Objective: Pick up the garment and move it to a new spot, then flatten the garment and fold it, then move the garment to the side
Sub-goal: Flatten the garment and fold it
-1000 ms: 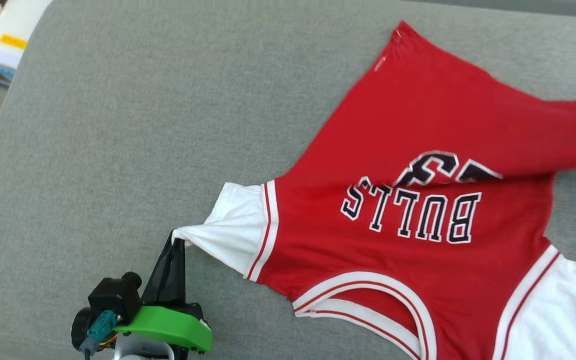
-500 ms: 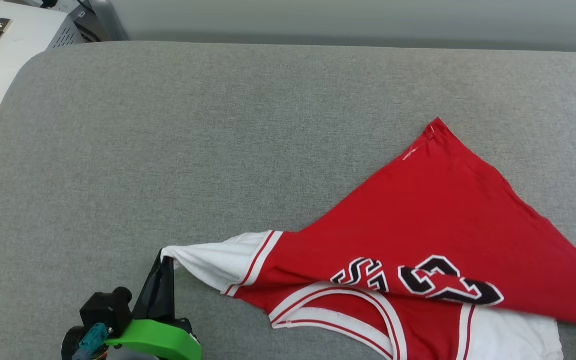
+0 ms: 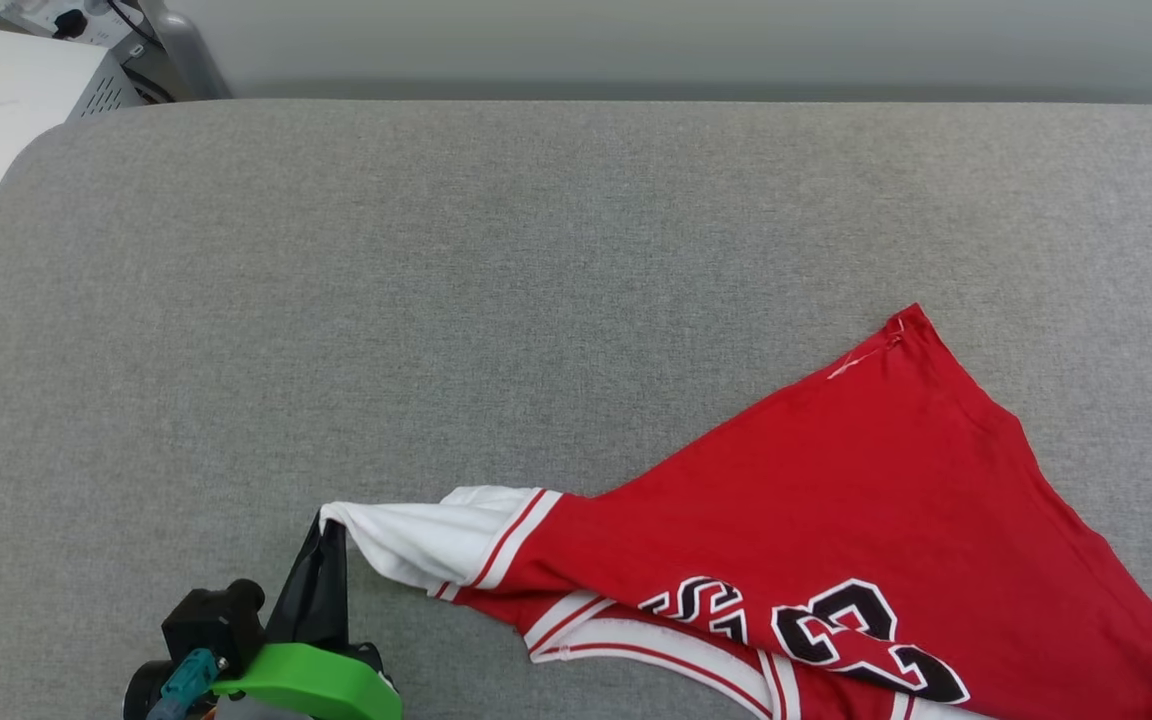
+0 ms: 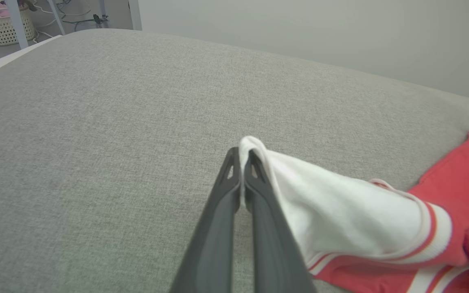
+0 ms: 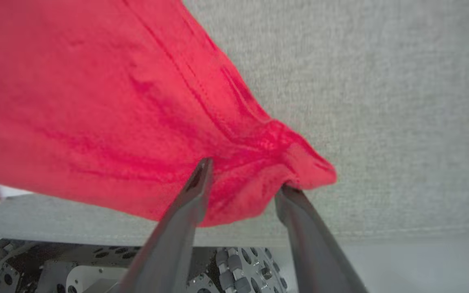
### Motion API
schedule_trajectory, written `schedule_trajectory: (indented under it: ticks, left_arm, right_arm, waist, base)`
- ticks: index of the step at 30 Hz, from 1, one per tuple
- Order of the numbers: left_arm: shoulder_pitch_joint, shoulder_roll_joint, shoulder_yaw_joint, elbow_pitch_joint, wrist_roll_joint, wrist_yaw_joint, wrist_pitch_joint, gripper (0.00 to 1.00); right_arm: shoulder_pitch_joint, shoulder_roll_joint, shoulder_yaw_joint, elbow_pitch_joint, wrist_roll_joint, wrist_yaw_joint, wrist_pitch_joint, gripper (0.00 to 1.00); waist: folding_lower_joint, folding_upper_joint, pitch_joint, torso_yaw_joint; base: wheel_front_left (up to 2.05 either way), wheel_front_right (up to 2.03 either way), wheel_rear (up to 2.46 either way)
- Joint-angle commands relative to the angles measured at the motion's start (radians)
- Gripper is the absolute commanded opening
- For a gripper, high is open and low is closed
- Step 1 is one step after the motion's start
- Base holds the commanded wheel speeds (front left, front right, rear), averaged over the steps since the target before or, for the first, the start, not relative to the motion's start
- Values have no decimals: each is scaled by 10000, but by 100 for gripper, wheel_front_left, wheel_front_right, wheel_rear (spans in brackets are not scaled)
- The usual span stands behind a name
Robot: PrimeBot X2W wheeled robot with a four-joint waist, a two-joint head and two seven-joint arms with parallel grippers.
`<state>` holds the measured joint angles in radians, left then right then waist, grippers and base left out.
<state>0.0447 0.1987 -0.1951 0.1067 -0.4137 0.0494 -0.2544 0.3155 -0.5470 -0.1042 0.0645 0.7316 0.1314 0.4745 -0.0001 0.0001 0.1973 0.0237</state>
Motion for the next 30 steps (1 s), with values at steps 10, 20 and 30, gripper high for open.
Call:
schedule_trajectory:
  ticks: [10, 20, 30]
  left_arm:
    - [-279, 55, -121, -49, 4, -17, -42, 0]
    - [-1057, -150, -419, -17, 181, -193, -57, 0]
    - [-1724, -481, -665, 139, 384, -411, -70, 0]
  right_arm:
    - [-2104, -1155, -560, -2244, -415, -7, -172, 100]
    - [-5367, -2269, 1777, -2069, -438, -7, 1483, 100]
    - [-8634, -2279, 4630, 141, -247, -7, 2449, 100]
  waist:
    - [1, -1, 294, 190]
    - [1, -1, 1110, 743]
    - [1, -1, 1778, 1379]
  base:
    - [0, 0, 0]
    - [0, 0, 0]
    - [0, 0, 0]
